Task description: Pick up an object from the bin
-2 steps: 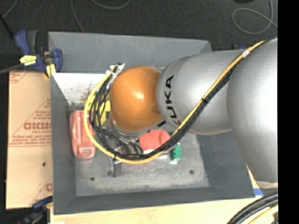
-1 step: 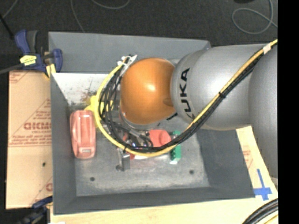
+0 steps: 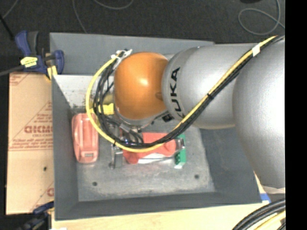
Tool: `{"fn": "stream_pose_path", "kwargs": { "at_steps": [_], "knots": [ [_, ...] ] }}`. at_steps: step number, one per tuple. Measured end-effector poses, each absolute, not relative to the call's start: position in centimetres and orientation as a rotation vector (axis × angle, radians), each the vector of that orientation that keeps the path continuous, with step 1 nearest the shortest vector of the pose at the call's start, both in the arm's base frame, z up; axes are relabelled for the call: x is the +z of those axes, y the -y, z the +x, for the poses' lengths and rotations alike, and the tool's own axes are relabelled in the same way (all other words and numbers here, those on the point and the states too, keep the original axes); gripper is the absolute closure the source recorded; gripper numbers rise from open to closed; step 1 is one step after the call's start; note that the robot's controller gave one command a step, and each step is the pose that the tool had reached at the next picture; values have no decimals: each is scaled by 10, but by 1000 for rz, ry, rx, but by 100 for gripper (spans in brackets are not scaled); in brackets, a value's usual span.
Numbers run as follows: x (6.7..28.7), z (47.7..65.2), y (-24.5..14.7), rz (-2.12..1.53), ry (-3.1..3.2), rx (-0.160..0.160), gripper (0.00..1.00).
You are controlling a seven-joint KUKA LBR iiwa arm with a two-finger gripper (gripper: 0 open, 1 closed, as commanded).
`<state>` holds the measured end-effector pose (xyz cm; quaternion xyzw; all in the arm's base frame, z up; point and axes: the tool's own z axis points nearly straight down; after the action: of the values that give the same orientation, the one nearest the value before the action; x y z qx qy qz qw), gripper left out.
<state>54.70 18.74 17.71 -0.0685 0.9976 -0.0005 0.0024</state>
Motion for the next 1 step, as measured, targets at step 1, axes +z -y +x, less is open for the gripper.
{"fn": "stream_pose_path", "kwargs": {
  "at_steps": [1],
  "knots": [
    [174, 551, -200, -256, -3122, 5, 0]
  ]
}}
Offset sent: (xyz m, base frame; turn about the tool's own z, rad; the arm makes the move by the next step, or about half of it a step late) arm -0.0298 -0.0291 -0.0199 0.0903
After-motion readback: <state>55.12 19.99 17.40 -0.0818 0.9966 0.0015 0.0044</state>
